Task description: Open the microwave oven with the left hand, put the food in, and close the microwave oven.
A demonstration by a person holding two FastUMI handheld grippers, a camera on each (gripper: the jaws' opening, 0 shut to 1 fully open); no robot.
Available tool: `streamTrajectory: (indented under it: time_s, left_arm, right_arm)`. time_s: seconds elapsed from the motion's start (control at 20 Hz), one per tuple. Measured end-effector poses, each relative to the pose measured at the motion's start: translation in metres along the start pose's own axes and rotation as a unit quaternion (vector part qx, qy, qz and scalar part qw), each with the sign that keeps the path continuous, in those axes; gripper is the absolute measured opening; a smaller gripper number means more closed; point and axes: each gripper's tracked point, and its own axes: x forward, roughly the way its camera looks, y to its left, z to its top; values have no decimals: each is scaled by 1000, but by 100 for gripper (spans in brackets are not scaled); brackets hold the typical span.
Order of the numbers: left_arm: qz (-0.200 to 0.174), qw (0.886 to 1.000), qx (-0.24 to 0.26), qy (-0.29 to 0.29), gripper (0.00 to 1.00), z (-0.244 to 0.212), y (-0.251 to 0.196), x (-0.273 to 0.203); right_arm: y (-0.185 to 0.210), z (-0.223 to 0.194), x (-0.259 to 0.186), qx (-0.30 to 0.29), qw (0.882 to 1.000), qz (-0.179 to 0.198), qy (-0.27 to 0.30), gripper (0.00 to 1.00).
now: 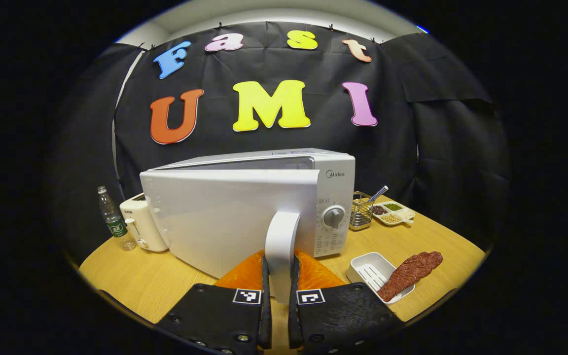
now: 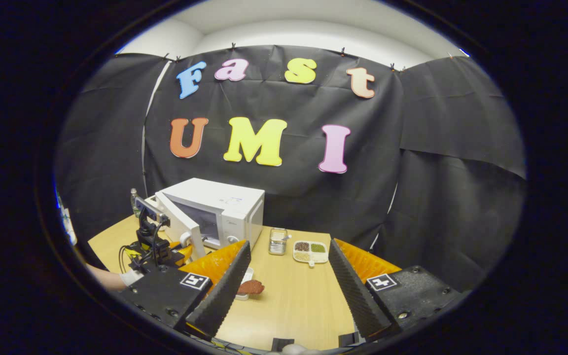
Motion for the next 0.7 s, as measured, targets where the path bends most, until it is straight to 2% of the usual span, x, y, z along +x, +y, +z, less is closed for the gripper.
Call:
streamTrajectory:
  time_s: [0.05, 0.1, 0.15, 0.2, 0.25, 0.3, 0.5, 0.55, 0.6, 0.7]
  left_arm:
    - [12, 1000, 9, -3, 16, 0, 7, 1]
    - [24, 1000, 14, -1, 36, 0, 12, -1]
    - [39, 999, 14, -2, 43, 1, 19, -1]
    - [47, 999, 9, -7, 61, 4, 25, -2]
    - [46, 999, -1, -16, 91, 10, 26, -4]
    - [44, 999, -9, -18, 94, 13, 26, -4]
    - [41, 999, -1, -22, 95, 16, 31, -14]
    - [41, 999, 1, -23, 95, 16, 33, -18]
    - [41, 999, 3, -21, 95, 14, 36, -22]
    - [41, 999, 6, -16, 95, 11, 44, -35]
  right_arm:
    - [1, -2, -2, 0, 1000, 0, 2, 96]
    - [4, -3, -6, 1, 1000, 1, 4, 100]
    - [5, -3, -9, 0, 1000, 2, 2, 96]
    - [6, -1, -11, -1, 1000, 1, 0, 96]
    - [4, 1, -13, -1, 1000, 0, -3, 96]
    - [4, 2, -15, 0, 1000, -1, -5, 96]
    - [6, 0, -18, -3, 1000, 0, -7, 96]
    - [7, -1, -18, -2, 1000, 0, -8, 100]
    - [10, -4, -18, -1, 1000, 3, -5, 96]
    - [18, -11, -18, 2, 1000, 7, 0, 96]
